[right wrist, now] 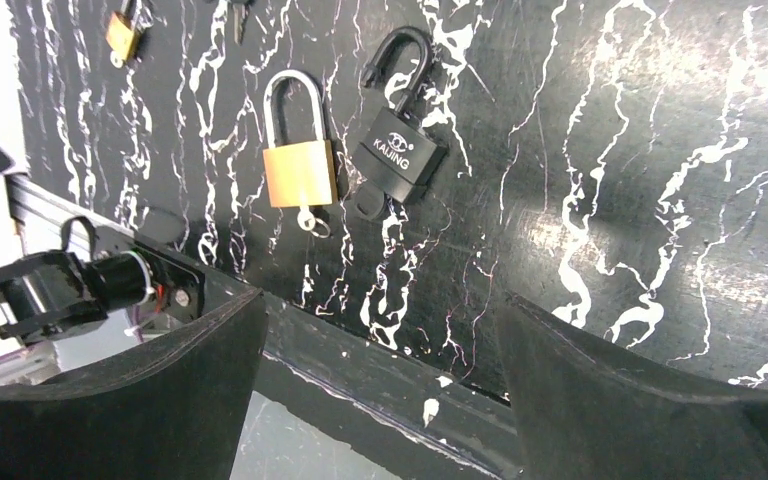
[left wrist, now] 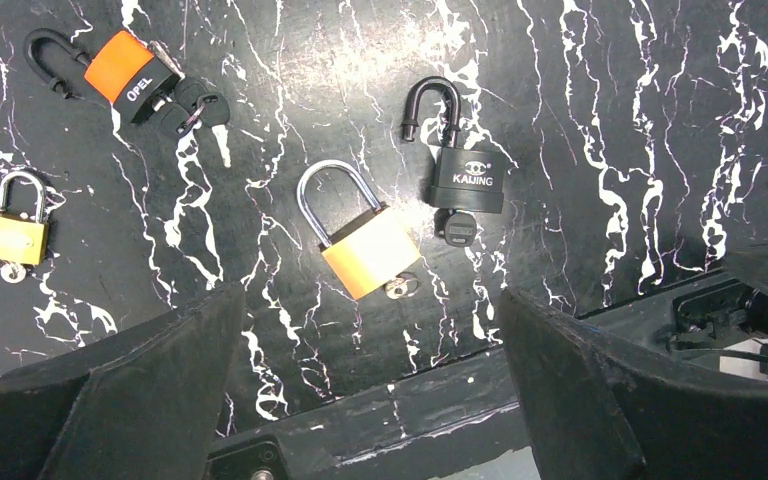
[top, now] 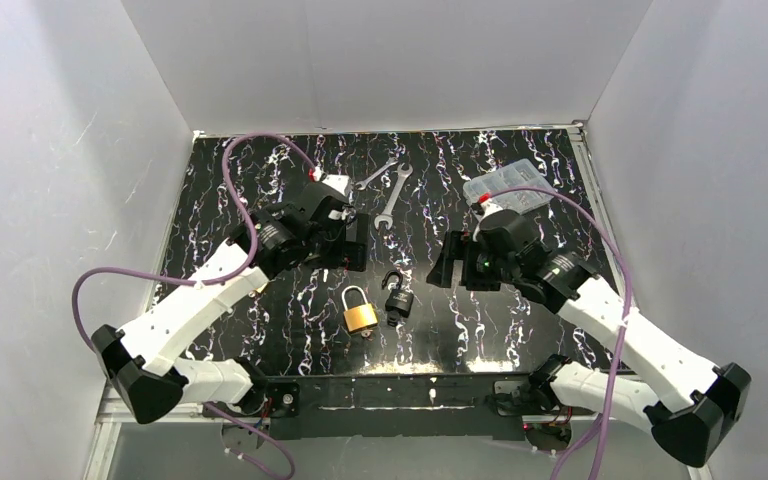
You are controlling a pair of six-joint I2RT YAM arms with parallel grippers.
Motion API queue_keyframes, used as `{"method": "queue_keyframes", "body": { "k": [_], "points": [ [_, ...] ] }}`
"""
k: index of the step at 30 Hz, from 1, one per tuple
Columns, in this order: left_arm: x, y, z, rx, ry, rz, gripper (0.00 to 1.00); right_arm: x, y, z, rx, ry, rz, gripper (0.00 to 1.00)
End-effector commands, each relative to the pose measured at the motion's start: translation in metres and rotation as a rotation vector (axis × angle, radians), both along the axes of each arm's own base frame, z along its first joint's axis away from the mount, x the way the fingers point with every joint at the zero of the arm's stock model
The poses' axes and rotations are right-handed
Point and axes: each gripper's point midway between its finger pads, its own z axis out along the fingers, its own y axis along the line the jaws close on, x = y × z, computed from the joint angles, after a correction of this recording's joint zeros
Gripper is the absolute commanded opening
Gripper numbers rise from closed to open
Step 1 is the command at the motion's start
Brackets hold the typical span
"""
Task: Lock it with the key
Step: Pick up the lock from the center of the board.
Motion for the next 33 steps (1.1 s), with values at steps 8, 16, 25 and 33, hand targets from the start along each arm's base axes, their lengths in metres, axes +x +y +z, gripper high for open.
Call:
{"method": "queue_keyframes", "body": {
  "k": [8, 16, 25, 33],
  "points": [
    [-0.014, 0.021, 0.008, -0.016, -0.022, 0.049, 0.98, 0.012, 0.043, -0.024, -0.108, 0.056, -0.020, 0.91],
    [-0.020, 0.047, -0.002, 0.034, -0.005, 0.118, 0.98, 0.012, 0.077, -0.078, -0.317, 0.162, -0.016, 0.90],
    [-0.017, 0.049, -0.002, -0.038, 0.025, 0.153, 0.98, 0.027, 0.096, -0.135, -0.472, 0.249, -0.100, 0.89],
    [-0.016, 0.052, -0.005, -0.046, 0.034, 0.158, 0.98, 0.017, 0.094, -0.177, -0.577, 0.326, -0.119, 0.84]
  ]
}}
